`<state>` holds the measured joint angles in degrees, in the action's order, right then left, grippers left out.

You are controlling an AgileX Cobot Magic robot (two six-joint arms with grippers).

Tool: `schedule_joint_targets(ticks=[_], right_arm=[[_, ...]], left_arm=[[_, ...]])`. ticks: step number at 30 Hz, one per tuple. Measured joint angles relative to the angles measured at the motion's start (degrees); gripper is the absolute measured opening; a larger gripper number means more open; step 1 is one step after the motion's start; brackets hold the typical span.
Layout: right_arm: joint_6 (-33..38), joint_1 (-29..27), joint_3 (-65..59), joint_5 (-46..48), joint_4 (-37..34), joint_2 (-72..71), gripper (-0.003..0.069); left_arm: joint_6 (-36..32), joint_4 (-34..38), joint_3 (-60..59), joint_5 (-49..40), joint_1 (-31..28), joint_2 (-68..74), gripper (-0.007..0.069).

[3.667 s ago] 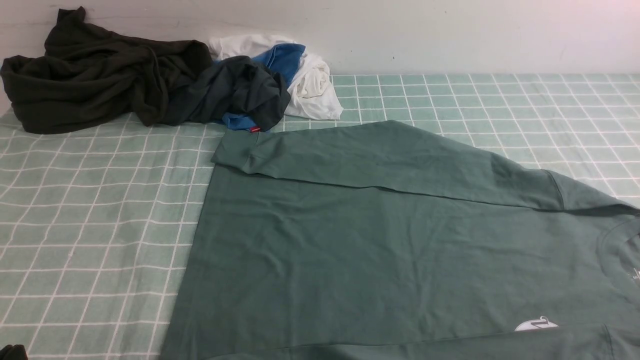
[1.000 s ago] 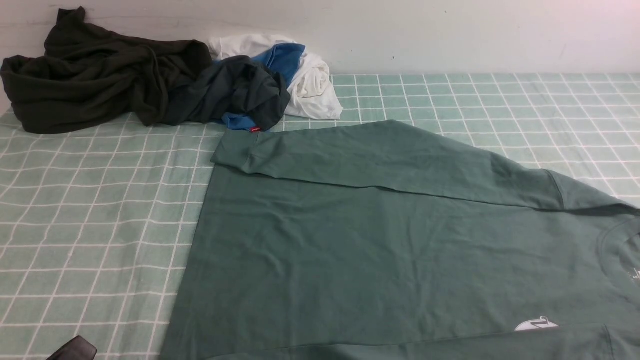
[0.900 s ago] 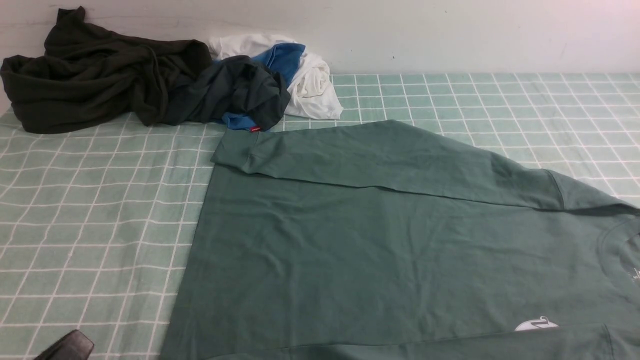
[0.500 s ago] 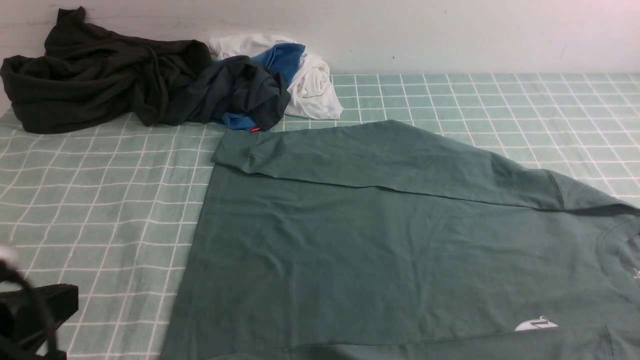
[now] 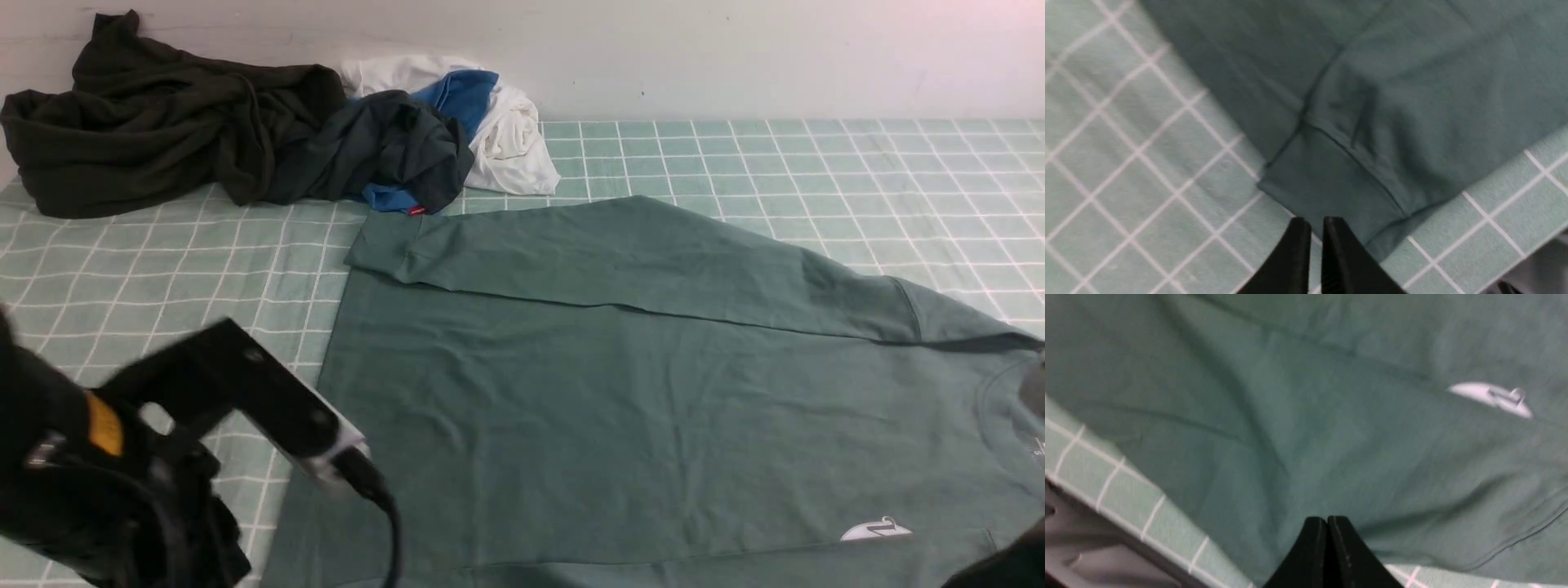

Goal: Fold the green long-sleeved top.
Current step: Use the left arm to clamp the cuff closest to it

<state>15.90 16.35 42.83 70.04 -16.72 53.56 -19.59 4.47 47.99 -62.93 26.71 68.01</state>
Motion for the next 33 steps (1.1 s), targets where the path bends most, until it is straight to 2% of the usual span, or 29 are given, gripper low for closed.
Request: schedule_joint_targets(ticks=[2,4,5,6,9,12,14,25,29,33], right_arm=[[0.00,0.84,0.00,0.11,0.64,0.47,-0.0014],[0.00,1.31,0.00,-0.80,1.78,0.94,-0.0014],[0.00,1.36,0.00,-0.80,1.84,0.96,-0.0014],[0.00,1.35,0.00,-1.89,1.96,1.01,-0.0014],[0.00,1.35,0.00,-3.39,2.01,1.13,-0.0014],[0.00,1.35,0.00,-4.58,2.03,1.13,-0.0014],[0.00,1.35,0.00,-5.00,2.03,1.13,-0.0014],[0.02,1.35,0.00,-5.88,2.07,1.13,-0.0014],[0.02,1.35,0.00,-5.95,2.07,1.13,-0.0014],[0.06,1.35,0.00,-5.95,2.07,1.13,-0.0014]], left_arm=[[0.00,0.00,0.00,0.25,1.47,2.89,0.0088],[0.07,0.00,0.00,2.24,3.60,8.95,0.0171],[0.07,0.00,0.00,2.24,3.70,9.40,0.0171],[0.07,0.00,0.05,4.06,4.32,12.30,0.0225],[-0.03,0.00,0.04,9.13,4.77,17.65,0.0316],[-0.03,-0.19,0.06,13.64,4.77,21.37,0.0374],[-0.03,-0.34,0.12,15.46,4.77,23.05,0.0386],[-0.10,-2.53,0.52,16.60,4.77,28.48,0.0370],[-0.10,-2.37,0.55,16.27,4.77,28.48,0.0286],[-0.10,-2.47,0.85,14.70,4.77,28.48,0.0131]])
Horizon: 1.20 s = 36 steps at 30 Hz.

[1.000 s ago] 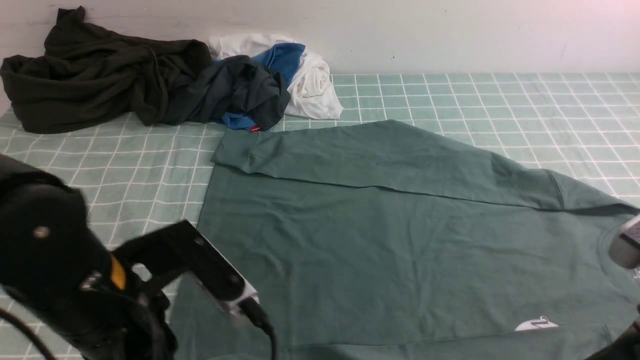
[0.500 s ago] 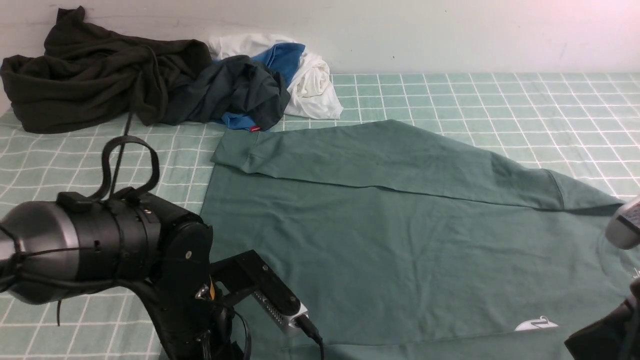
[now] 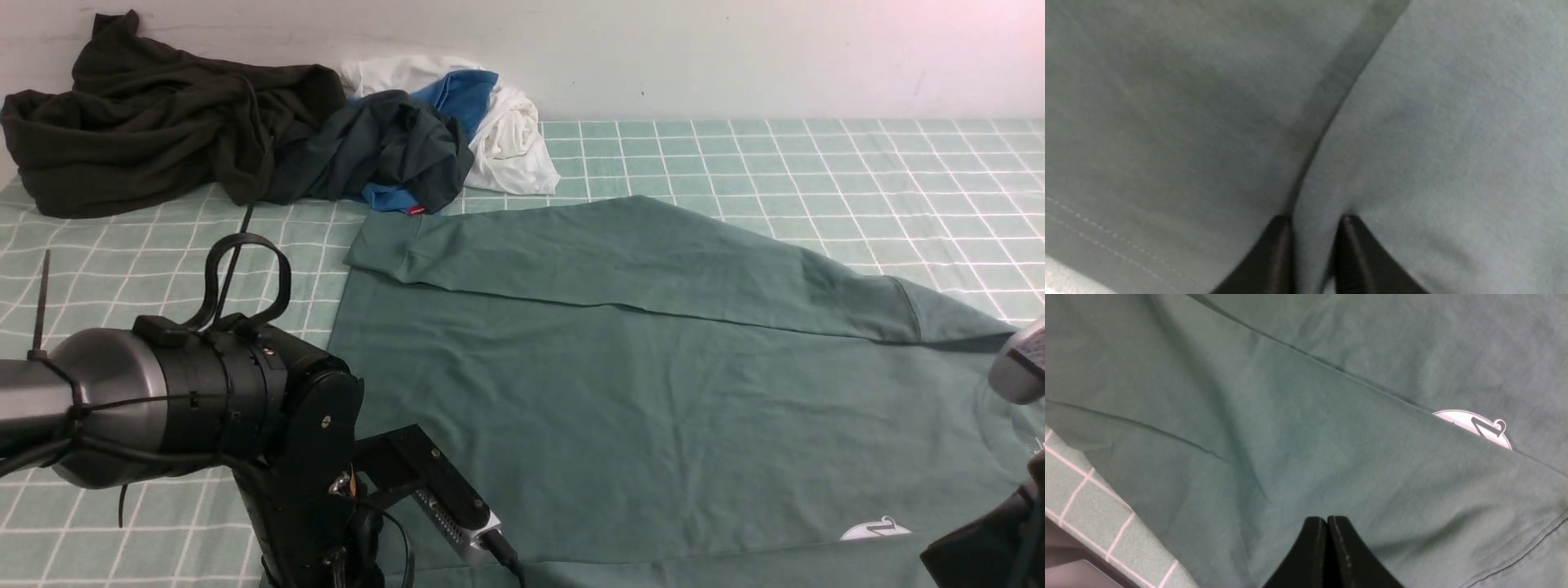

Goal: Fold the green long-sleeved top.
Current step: Use the left arm to clamp the cuff closest to it, then use the left arm to drag and place the cuff at the centered position on the left edge of the fabric

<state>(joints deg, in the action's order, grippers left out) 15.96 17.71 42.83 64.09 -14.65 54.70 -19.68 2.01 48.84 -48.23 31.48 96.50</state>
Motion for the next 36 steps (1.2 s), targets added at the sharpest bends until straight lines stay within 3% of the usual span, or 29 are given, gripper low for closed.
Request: schedule_joint_targets(ticks=[3,6,17,30,36], right_arm=[[0.00,0.00,0.00,0.00,0.00,0.00,-0.0014],[0.02,0.00,0.00,-0.35,0.00,0.00,-0.0014],[-1.37,0.00,0.00,-5.48,3.73,0.00,-0.0014],[-18.63,0.00,0.00,-9.52,20.83,0.00,-0.0014],[-21.19,0.00,0.00,-9.52,22.67,0.00,-0.0014]], left_arm=[[-0.05,-0.06,1.42,-2.15,0.00,0.00,0.0032],[-0.11,-0.18,3.80,-4.40,0.00,0.00,0.0004],[-0.39,-3.19,18.70,-11.45,0.00,0.00,-0.0001],[-0.68,-9.90,47.82,-21.79,-0.13,8.25,0.0006],[-1.06,-8.39,59.33,-22.20,-3.40,17.12,0.0007]])
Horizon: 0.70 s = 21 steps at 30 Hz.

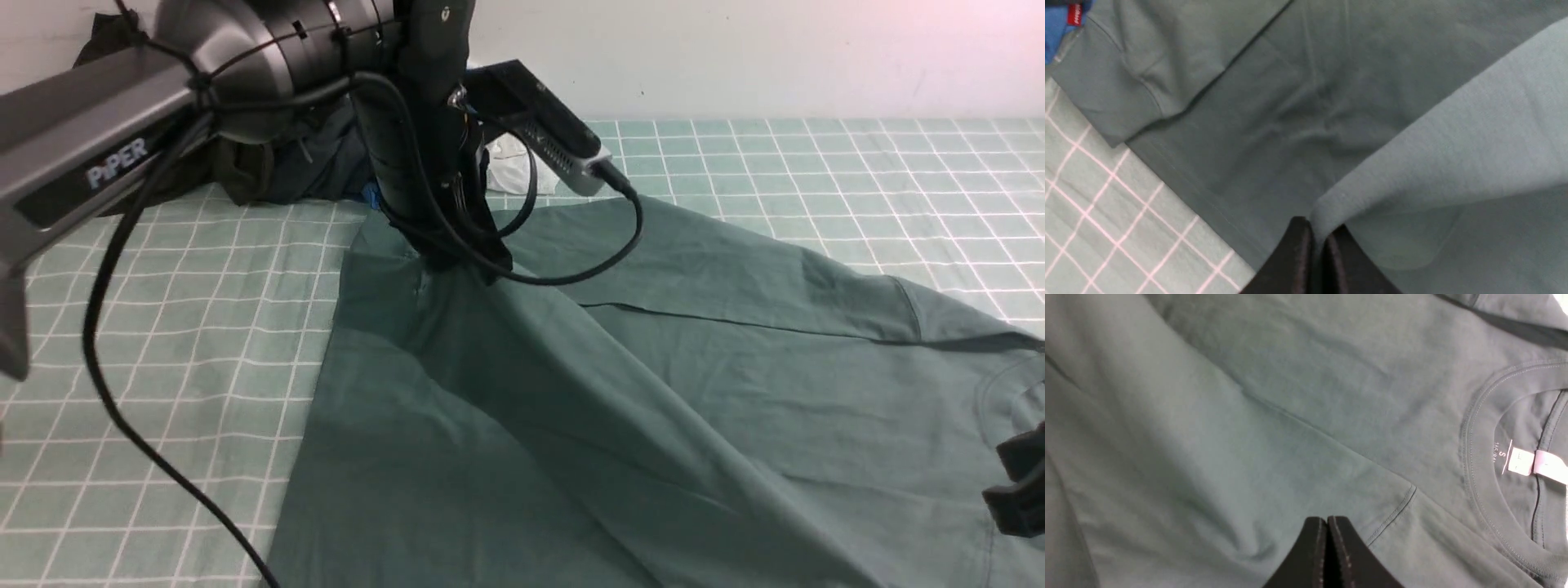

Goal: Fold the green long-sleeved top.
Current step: Use the left arm to drag and place the cuff at the centered position on the left edge of the fabric

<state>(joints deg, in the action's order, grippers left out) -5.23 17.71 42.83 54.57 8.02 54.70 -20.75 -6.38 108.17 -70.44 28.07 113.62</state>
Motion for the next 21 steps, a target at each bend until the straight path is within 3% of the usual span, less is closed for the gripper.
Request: schedule_joint_targets(ticks=[9,15,18,21], right_arm=[[-0.13,0.00,0.00,0.00,0.00,0.00,-0.0014],[-0.13,0.00,0.00,-1.68,0.00,0.04,-0.0014],[-0.13,0.00,0.00,-3.50,0.10,0.32,-0.0014],[-0.13,0.00,0.02,-4.25,0.43,1.58,-0.0014]], left_arm=[[-0.15,3.22,1.86,-0.05,-4.73,8.74,0.0052],[1.79,3.22,1.86,0.01,-5.92,11.15,0.0204],[7.17,2.75,1.97,2.10,-7.13,11.26,0.0342],[12.00,2.48,1.97,5.57,-9.69,11.26,0.0412]])
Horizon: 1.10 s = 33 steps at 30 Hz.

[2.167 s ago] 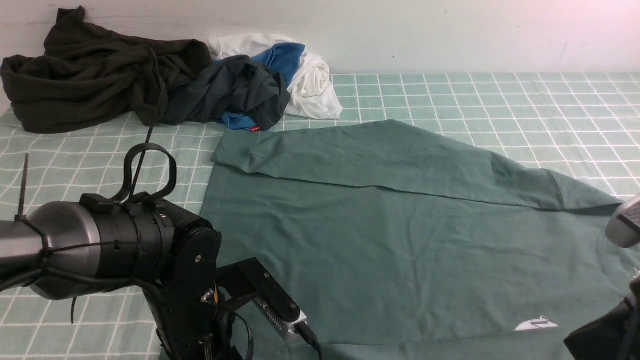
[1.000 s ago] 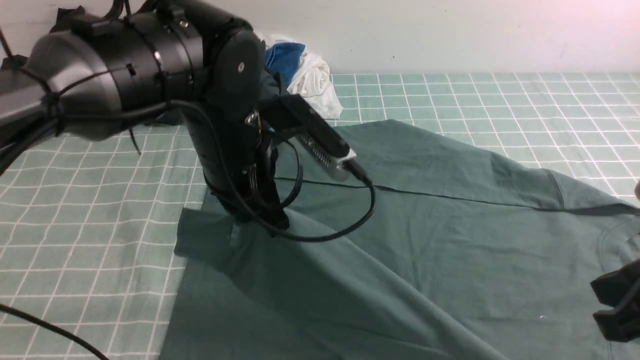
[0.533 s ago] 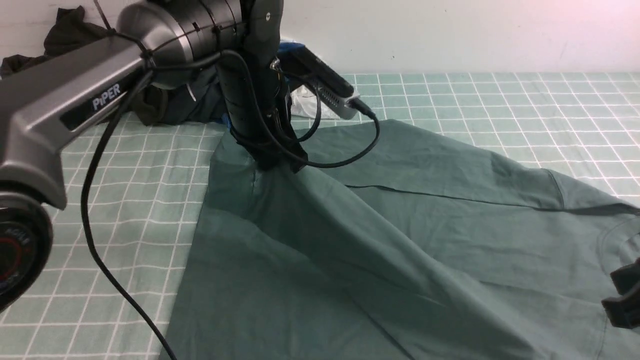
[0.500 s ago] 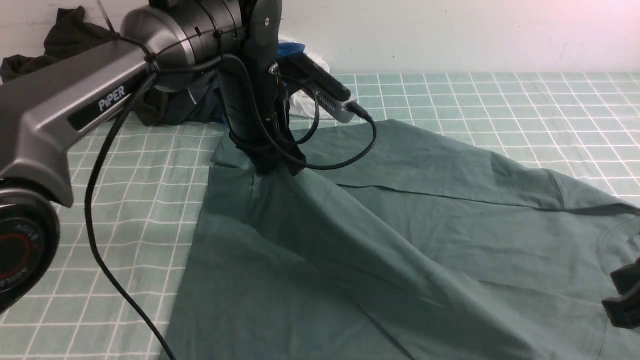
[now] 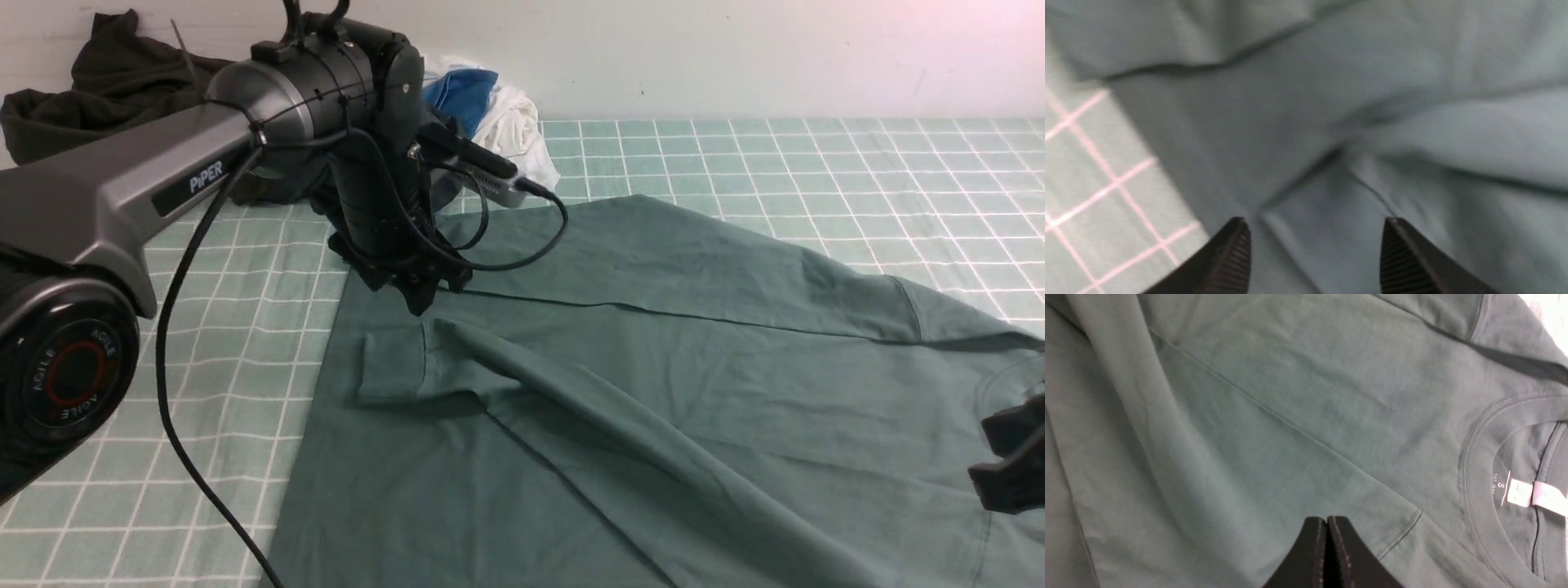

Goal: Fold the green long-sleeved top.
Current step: Use the left arm to drag and place the cuff at the centered position on the left edge of the fabric, then use the left arm to clamp the cuff farthest from it

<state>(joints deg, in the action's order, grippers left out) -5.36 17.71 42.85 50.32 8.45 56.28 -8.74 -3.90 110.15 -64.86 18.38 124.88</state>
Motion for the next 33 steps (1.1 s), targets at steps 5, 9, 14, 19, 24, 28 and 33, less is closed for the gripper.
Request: schedule_joint_targets(ticks=[5,9,14,19,24,28,33], right_arm=[[-0.04,0.00,0.10,-0.59,0.17,4.22,-0.0014],[-0.04,0.00,0.29,-1.66,-0.02,7.59,-0.0014],[-0.04,0.00,0.33,-2.67,-0.25,9.73,-0.0014],[-0.04,0.00,0.33,-3.25,0.04,9.96,-0.0014],[-0.04,0.00,0.33,-3.42,0.93,10.00,-0.0014],[-0.04,0.00,0.33,-4.09,1.04,10.00,-0.0014],[-0.04,0.00,0.33,-4.30,1.04,10.00,-0.0014]], left_arm=[[5.95,0.06,0.03,7.66,-5.04,0.00,0.0428],[10.41,0.54,0.07,15.53,-8.58,0.41,0.0417],[11.38,3.52,0.13,21.06,-10.29,3.54,0.0398],[11.38,5.53,0.13,24.89,-10.29,8.15,0.0395],[11.38,6.57,0.13,26.93,-10.29,10.34,0.0393],[11.38,7.07,0.13,27.71,-10.29,10.47,0.0294],[11.44,7.32,0.13,27.76,-10.29,10.47,0.0134]])
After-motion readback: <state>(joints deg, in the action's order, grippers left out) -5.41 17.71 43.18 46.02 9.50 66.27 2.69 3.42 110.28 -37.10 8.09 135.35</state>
